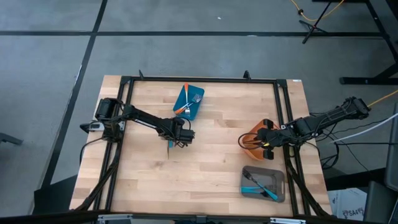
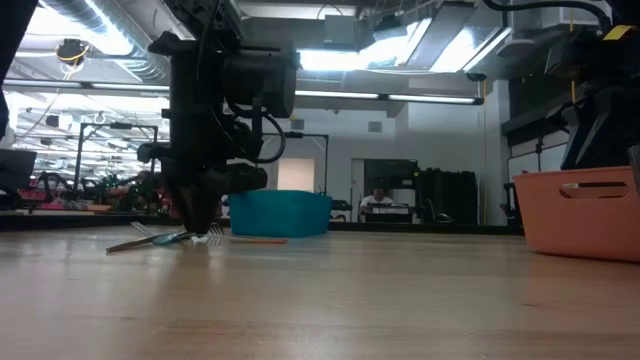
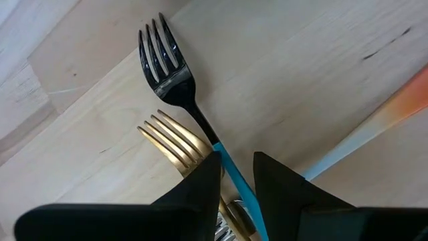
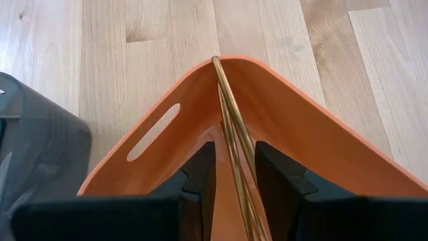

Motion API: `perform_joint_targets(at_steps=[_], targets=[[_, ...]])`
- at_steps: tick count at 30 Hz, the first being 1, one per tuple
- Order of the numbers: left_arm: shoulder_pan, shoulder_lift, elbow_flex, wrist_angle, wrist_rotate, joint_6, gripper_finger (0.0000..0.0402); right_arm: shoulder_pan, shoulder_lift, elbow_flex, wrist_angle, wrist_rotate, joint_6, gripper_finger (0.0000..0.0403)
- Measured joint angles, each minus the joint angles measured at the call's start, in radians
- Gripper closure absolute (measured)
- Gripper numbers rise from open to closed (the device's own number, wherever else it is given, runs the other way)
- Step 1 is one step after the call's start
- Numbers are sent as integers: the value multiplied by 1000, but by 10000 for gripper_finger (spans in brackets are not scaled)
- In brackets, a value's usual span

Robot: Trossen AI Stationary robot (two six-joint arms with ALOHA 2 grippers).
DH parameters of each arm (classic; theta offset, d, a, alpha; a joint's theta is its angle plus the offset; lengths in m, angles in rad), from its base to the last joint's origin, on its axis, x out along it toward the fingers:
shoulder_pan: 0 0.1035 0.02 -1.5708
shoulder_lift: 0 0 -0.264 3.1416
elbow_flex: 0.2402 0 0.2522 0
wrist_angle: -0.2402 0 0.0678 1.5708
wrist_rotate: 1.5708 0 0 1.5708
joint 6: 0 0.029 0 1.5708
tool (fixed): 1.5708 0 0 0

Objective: Sort silverware by color (type)
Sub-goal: Put the blue fork into the black bin

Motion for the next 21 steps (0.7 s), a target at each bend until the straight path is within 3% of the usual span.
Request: perform_joint_targets(at_steps=[12,21], targets=[[0,0,0,0,3,-3,382,0,0,0,0,0,0,307],[-2,0,0,21,7,14,390,0,0,0,0,0,0,307]])
